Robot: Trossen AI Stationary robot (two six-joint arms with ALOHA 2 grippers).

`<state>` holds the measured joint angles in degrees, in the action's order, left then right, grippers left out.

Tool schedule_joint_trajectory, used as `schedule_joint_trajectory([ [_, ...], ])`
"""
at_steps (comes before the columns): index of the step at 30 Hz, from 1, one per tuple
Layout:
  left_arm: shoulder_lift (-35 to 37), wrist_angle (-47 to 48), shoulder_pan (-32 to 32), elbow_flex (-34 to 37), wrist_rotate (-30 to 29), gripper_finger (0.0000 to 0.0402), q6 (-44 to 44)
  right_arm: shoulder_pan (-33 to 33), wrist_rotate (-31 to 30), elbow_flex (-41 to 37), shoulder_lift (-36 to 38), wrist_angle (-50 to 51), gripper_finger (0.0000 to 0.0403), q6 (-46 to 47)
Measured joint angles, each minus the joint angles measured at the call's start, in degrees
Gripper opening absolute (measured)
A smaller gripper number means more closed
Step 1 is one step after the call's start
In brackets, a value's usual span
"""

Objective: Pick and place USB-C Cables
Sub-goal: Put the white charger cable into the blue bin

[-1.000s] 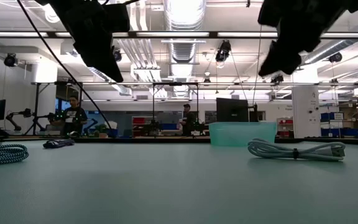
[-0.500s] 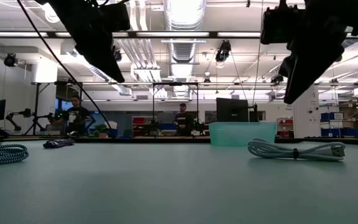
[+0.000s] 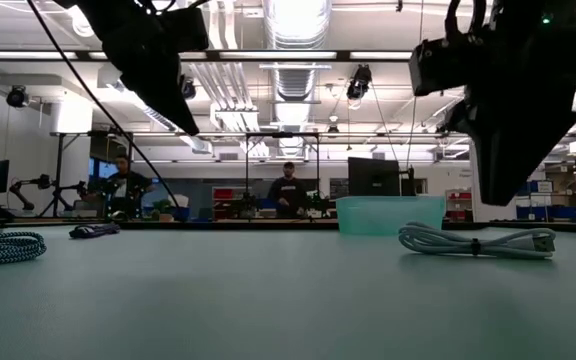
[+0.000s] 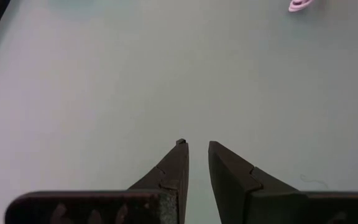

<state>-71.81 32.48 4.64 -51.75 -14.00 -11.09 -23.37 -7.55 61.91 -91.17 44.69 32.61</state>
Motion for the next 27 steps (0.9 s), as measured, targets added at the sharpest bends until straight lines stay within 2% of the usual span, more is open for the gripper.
schedule_joint_trajectory([
  [5, 0.02, -0.06, 0.01, 1.26, 0.0, 0.0045, 0.0, -0.01, -1.35, 0.62, -1.34, -2.17, 0.0097, -1.21],
  [16, 0.02, -0.03, 0.01, 2.5, 0.0, 0.0045, -0.47, 0.06, -3.11, -3.05, -3.07, -9.57, 0.0161, -1.66],
  [20, 0.07, -0.18, 0.0, 2.5, 0.0, 0.0045, -0.35, 0.37, -3.22, -4.32, -3.76, -12.22, 0.0163, -0.77],
  [27, 0.35, -0.53, 0.01, 2.5, 0.01, 0.0045, -0.27, 0.52, -4.11, -5.14, -5.01, -14.32, 0.0144, -0.38],
])
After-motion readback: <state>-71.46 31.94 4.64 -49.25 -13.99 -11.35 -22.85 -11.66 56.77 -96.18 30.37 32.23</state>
